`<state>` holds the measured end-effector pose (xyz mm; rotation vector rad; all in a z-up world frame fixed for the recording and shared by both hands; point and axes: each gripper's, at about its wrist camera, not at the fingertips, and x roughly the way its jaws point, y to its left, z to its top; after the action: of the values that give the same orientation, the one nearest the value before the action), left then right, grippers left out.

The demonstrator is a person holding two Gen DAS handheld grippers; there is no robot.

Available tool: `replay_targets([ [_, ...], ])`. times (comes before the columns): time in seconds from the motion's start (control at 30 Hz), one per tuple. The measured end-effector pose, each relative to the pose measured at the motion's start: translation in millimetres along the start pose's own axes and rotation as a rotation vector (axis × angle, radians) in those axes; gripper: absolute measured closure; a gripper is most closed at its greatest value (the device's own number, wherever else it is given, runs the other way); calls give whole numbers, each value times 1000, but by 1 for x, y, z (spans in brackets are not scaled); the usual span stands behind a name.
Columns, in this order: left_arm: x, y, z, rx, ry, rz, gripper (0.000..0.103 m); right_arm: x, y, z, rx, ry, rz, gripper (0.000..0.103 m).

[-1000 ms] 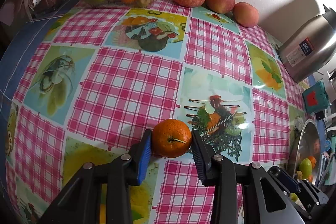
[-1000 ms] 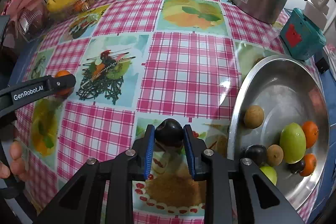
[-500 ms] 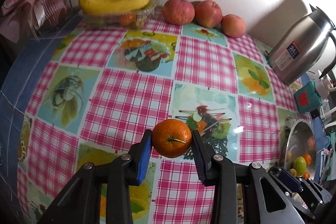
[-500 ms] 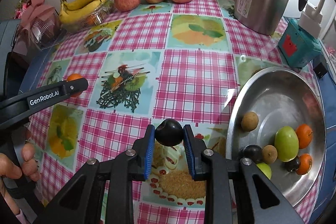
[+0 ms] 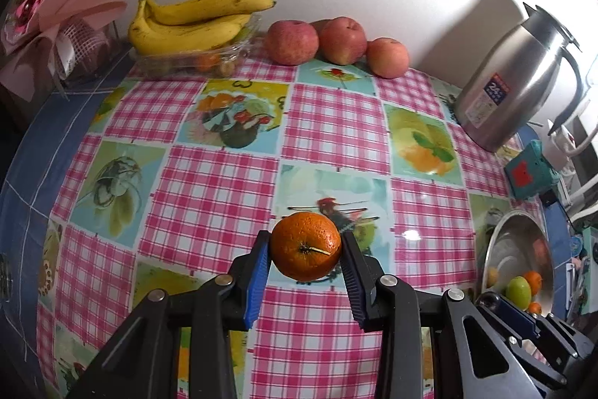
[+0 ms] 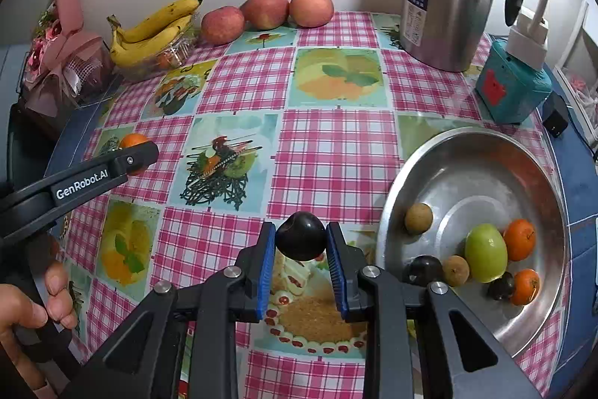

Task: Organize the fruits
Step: 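Carry the plum and the orange over the steel pan with both tools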

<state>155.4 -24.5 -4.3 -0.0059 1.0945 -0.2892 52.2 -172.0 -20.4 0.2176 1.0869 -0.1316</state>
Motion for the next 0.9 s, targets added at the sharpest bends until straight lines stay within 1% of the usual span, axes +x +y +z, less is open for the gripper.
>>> replay_targets([
  [0.13,-2,-16,-1,31,3,-31,64,-2,-14,-1,34,3,-9,75],
  [0.23,-3,-29,-3,43,11,-69,64,-6,-28,-3,51,1,-38,75],
  [0.33,-4,-50,-8,82,16,-95,64,-11,-51,-5,98,-6,-73,75],
  [0.47,-5,-88,-18,166,27,-129,64,-22,-91,-10,182,-21,-158,75],
  [0.57,-5,-117,-29,239,36,-162,64,-28,-119,-15,252,-21,-195,75],
  [0.77,-9,-166,-48,385,17,-222,64,-38,-162,-21,342,-39,-229,75],
  [0.9,-1,-181,-55,425,18,-237,64,-41,-178,-24,376,-46,-222,75],
])
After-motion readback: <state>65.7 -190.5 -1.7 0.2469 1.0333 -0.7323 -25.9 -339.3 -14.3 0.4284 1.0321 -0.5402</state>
